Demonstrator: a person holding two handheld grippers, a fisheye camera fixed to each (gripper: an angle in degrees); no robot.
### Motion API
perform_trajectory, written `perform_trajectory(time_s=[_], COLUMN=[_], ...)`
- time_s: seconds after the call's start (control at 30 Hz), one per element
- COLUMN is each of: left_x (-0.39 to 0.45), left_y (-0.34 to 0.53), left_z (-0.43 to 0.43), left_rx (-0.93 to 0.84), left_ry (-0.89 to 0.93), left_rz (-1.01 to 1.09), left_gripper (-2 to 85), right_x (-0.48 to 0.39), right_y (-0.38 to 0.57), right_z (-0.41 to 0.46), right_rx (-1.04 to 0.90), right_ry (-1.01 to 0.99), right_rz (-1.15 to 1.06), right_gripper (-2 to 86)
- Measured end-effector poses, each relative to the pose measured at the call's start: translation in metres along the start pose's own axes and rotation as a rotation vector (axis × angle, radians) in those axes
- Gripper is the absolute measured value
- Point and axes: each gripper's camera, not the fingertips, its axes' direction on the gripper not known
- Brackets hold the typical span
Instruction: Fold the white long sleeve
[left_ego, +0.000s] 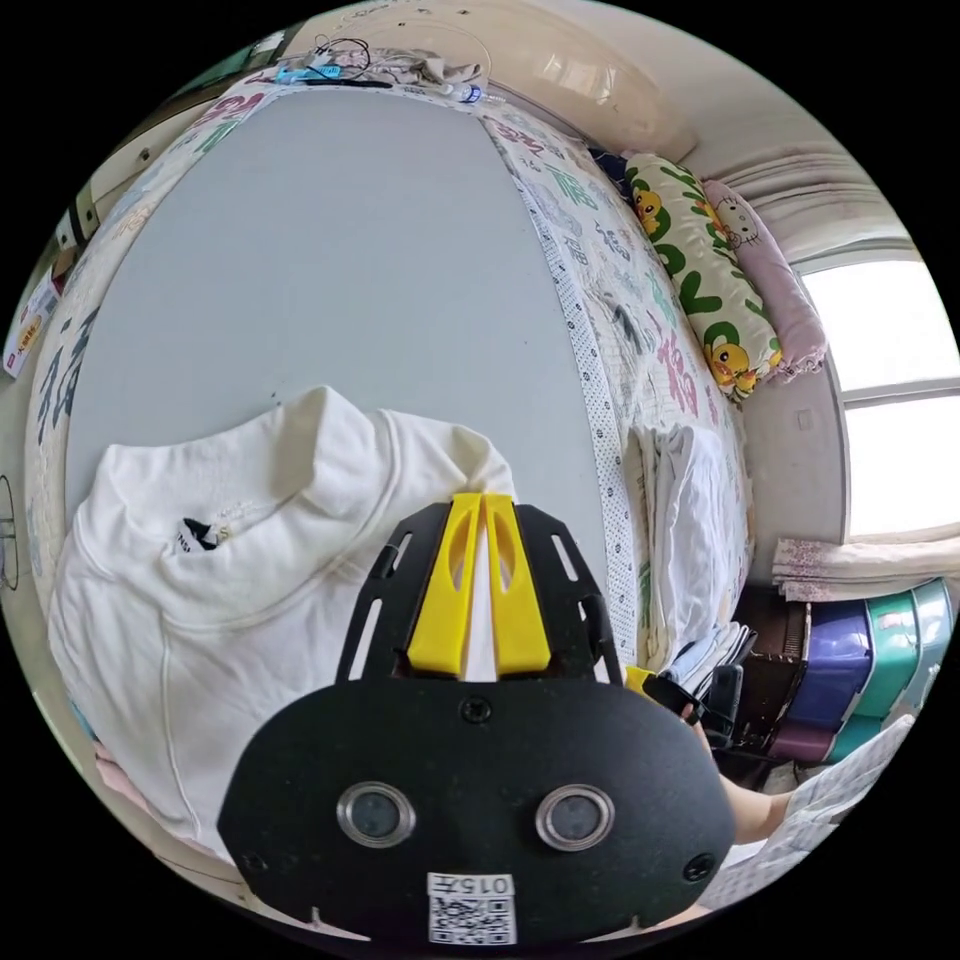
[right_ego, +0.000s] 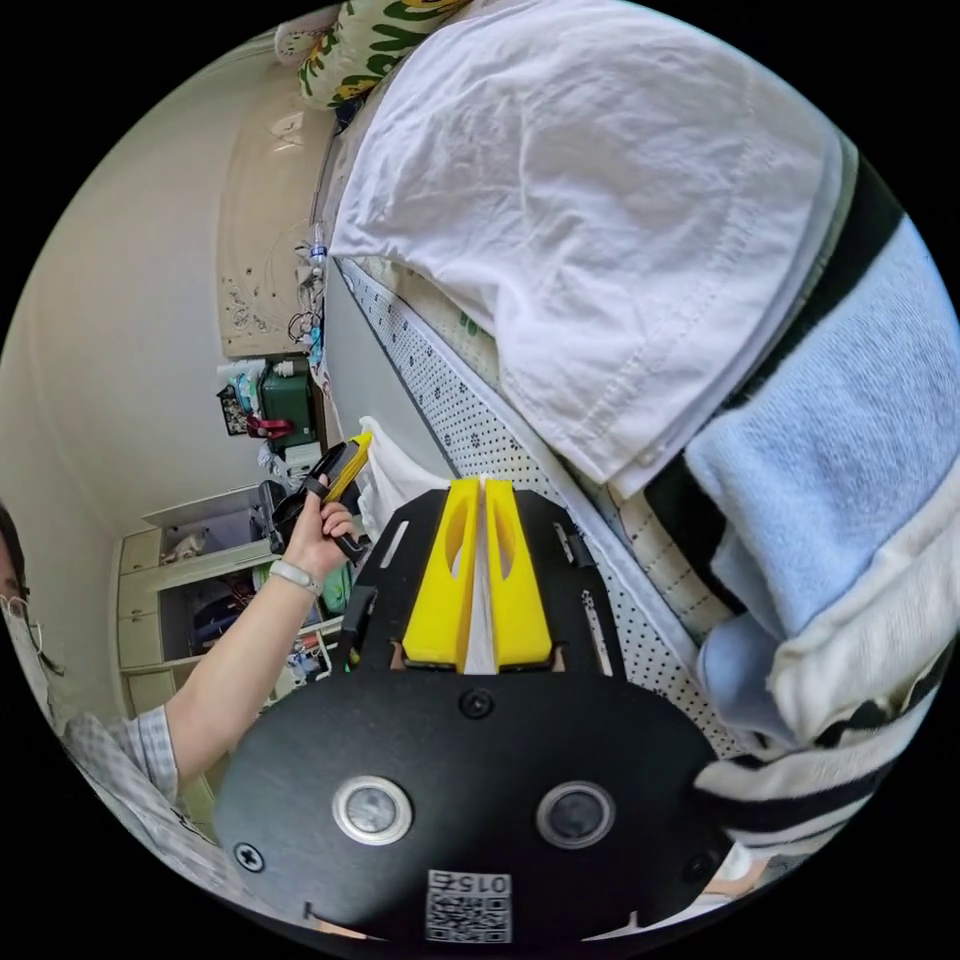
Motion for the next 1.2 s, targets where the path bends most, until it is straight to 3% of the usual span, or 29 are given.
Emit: perform_trajectory(time_s=[0.23,0.43,0.63,0.8,1.0,1.2], left_x=[-0.003,-0.027,-0.077,-0.146,-0.201,-0.235], left_y=[0.001,0.052,0.191,0.341,0.447,0.478], left_z=[0.009,-0.023,-0.061,-0.074,-0.065,-0.050], left_rx=[0.011,0.090,-0.018,-0.161,-0.253,-0.215], left_ry=[-0.064,0.082,0.058,-0.023,0.041,0.027], left_rz=[0.045,0.099,0.130,-0.051,-0.179,-0.195], left_gripper=[1.6,5.8,6.2,8.4,8.6,6.2], right_x=[-0.011,-0.027,-0.032,-0.016,0.000,0.002], right_y=[-0.003,0.024,0.104,0.206,0.298,0.337], right_z=[0.011,-0.002,0.012,0.063,0.119,0.156], right_rx=[0.009,-0.060,-0.322,-0.601,-0.727,-0.745], right_ry=[0.072,0.081,0.091,0.065,0.254,0.377], right_rz=[-0.059,-0.305,-0.419,-0.356,-0.362,-0.365], right_gripper=[1.4,5.0,6.3,7.0,8.0,8.0])
